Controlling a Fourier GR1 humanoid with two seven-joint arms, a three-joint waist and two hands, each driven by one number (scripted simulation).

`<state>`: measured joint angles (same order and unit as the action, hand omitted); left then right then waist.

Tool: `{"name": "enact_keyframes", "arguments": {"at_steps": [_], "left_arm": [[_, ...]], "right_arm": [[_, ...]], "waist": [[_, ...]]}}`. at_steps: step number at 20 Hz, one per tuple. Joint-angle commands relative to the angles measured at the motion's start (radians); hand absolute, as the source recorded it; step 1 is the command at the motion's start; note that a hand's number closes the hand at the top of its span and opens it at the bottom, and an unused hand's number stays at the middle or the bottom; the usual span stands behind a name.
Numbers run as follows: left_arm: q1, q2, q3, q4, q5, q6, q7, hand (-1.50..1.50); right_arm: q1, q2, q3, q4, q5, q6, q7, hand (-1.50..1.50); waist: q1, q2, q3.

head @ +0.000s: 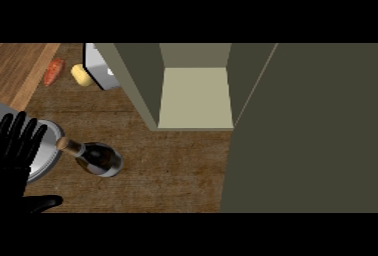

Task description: Pick up the wine, place it into the cabinet and close the cabinet

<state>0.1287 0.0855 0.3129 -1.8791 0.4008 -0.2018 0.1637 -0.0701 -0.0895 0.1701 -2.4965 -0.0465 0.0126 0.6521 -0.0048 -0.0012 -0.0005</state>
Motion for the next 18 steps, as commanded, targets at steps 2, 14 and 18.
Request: {"name": "enact_keyframes", "arguments": {"at_steps": [2, 14, 18], "left_arm": [[-0.030, -0.017, -0.012, 0.149, -0.083, -0.021, -0.127, -1.50], [-0.021, -0.003, -0.004, 0.326, -0.104, -0.103, -0.263, -1.50], [-0.052, -0.053, -0.056, 0.291, -0.113, -0.058, -0.236, -1.50]], "right_arm": [[0.020, -0.010, -0.017, -0.142, -0.034, 0.002, 0.049, -1.50], [-0.018, -0.039, -0.107, -0.127, -0.109, 0.016, 0.083, -1.50], [-0.026, -0.009, -0.018, -0.118, -0.018, -0.008, 0.083, -1.50]], "waist": [[-0.002, 0.000, 0.000], [0.002, 0.000, 0.000], [0.003, -0.001, 0.001]]}}
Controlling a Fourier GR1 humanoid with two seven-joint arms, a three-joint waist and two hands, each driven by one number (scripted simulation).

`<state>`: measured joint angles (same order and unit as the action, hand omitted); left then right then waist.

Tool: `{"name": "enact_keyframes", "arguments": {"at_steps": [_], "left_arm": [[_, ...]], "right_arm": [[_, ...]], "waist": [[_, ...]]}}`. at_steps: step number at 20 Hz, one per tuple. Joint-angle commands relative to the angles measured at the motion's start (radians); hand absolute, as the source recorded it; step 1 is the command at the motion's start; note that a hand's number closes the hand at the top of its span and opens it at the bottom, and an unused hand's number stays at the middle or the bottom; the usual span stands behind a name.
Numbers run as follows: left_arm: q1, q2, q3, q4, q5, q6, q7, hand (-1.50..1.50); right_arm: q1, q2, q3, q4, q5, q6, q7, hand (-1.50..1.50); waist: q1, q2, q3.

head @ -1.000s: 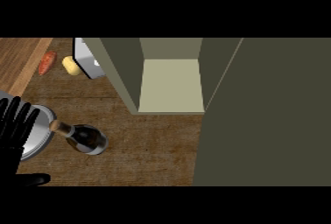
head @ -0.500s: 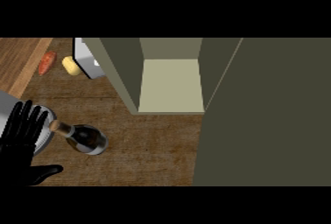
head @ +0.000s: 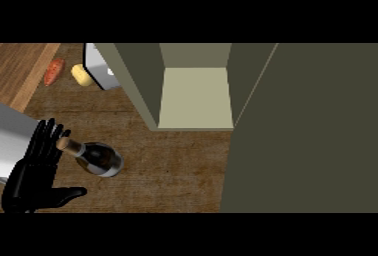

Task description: Pick up the wine, place it into the cabinet and close the cabinet

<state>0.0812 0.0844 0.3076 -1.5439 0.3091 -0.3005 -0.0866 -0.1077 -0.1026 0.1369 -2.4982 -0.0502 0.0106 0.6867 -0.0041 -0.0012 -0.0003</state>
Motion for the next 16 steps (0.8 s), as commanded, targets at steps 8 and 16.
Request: {"name": "enact_keyframes", "arguments": {"at_steps": [8, 16], "left_arm": [[-0.026, -0.005, -0.011, 0.241, -0.065, -0.050, -0.204, -1.50], [-0.076, 0.040, -0.002, 0.361, -0.070, -0.071, -0.263, -1.50]], "right_arm": [[0.095, 0.034, 0.066, -0.137, 0.015, 0.015, -0.004, -1.50], [0.031, 0.018, -0.002, -0.109, -0.033, 0.015, 0.016, -1.50]], "waist": [[-0.001, 0.000, 0.000], [0.001, 0.001, 0.000]]}}
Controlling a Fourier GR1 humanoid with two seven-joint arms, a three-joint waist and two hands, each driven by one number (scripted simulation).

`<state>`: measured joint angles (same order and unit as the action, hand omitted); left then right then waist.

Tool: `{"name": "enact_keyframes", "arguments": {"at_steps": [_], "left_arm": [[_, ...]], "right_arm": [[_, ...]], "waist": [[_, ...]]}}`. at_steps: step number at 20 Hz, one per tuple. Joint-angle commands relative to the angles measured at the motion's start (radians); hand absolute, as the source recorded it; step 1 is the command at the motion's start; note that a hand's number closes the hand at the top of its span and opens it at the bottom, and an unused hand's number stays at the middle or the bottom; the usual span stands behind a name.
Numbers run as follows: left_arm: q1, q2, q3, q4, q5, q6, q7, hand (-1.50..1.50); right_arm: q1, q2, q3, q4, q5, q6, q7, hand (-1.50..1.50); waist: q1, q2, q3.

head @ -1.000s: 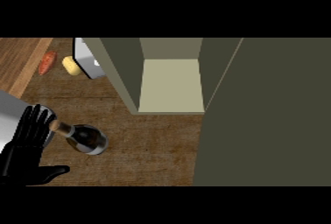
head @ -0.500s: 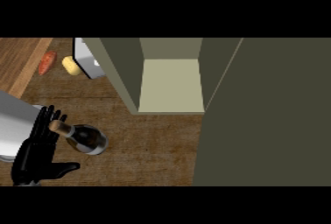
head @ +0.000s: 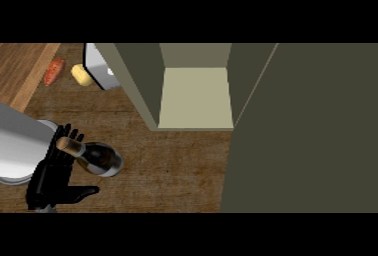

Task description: Pick up the wine, place it into the cabinet and close the cabinet

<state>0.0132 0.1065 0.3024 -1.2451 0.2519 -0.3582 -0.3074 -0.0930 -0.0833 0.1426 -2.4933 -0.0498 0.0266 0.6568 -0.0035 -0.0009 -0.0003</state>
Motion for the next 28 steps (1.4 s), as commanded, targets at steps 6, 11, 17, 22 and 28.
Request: {"name": "enact_keyframes", "arguments": {"at_steps": [6, 11, 17, 22, 28], "left_arm": [[-0.014, -0.026, -0.033, 0.059, -0.034, 0.031, -0.046, -1.50], [-0.080, 0.008, -0.015, 0.087, 0.000, 0.028, -0.013, -1.50], [-0.163, 0.041, -0.007, 0.327, -0.033, -0.022, -0.151, -1.50], [-0.156, 0.047, 0.005, 0.340, 0.009, -0.052, -0.176, -1.50], [-0.143, -0.007, -0.049, 0.361, 0.005, -0.118, -0.198, 1.50]], "right_arm": [[0.004, 0.020, 0.061, -0.146, 0.033, -0.029, 0.086, -1.50], [0.053, -0.017, -0.058, -0.115, -0.070, 0.026, 0.008, -1.50], [0.068, -0.017, -0.035, -0.144, -0.064, 0.027, 0.029, -1.50], [-0.019, 0.001, -0.020, -0.064, -0.013, 0.003, 0.037, -1.50], [-0.007, -0.011, -0.019, -0.142, -0.034, -0.006, 0.107, -1.50]], "waist": [[0.001, -0.001, 0.000], [-0.001, 0.000, 0.001], [-0.004, 0.001, 0.000], [0.002, 0.001, 0.000], [0.001, -0.001, 0.000]]}}
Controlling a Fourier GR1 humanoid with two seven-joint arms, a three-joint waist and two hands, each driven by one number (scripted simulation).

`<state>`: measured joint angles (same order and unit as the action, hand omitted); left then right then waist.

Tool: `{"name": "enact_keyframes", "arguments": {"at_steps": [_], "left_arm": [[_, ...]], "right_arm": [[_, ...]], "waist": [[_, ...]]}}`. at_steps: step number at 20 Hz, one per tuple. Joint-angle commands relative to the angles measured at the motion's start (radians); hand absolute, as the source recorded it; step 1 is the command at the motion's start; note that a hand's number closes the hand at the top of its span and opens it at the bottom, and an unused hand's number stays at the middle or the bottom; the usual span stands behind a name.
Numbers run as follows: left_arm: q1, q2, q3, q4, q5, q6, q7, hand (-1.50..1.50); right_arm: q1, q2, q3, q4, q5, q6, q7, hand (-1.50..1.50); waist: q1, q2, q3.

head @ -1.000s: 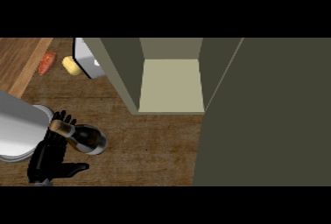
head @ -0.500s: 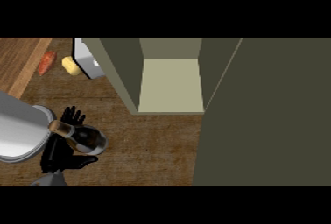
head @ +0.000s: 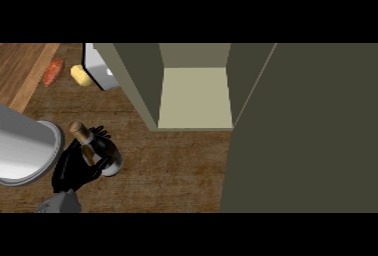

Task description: Pick up the wine, place it into the cabinet and close the cabinet

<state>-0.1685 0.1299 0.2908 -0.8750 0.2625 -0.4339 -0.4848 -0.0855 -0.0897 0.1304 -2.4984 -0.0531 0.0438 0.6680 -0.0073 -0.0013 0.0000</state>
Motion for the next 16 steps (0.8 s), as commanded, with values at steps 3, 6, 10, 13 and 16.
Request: {"name": "enact_keyframes", "arguments": {"at_steps": [3, 6, 10, 13, 16], "left_arm": [[-0.021, -0.001, -0.066, 0.041, -0.073, -0.037, -0.091, 1.50], [0.010, 0.007, -0.083, 0.015, -0.093, -0.039, -0.116, 1.50], [0.009, 0.011, -0.127, -0.038, -0.206, 0.079, -0.185, 1.50], [0.043, 0.015, -0.098, -0.023, -0.190, 0.100, -0.219, 1.50], [0.024, 0.031, -0.074, -0.032, -0.157, 0.101, -0.172, 1.50]], "right_arm": [[-0.010, 0.008, 0.020, -0.120, -0.017, -0.020, 0.075, -1.50], [0.030, -0.003, -0.010, -0.148, -0.057, -0.002, 0.065, -1.50], [-0.005, 0.007, -0.014, -0.092, -0.022, -0.015, 0.046, -1.50], [0.088, -0.011, -0.001, -0.184, -0.047, 0.010, 0.075, -1.50], [-0.011, -0.004, -0.047, -0.102, -0.070, -0.004, 0.054, -1.50]], "waist": [[0.000, 0.001, -0.001], [0.001, 0.000, 0.000], [0.003, 0.000, 0.000], [0.000, -0.001, 0.000], [0.005, 0.000, 0.000]]}}
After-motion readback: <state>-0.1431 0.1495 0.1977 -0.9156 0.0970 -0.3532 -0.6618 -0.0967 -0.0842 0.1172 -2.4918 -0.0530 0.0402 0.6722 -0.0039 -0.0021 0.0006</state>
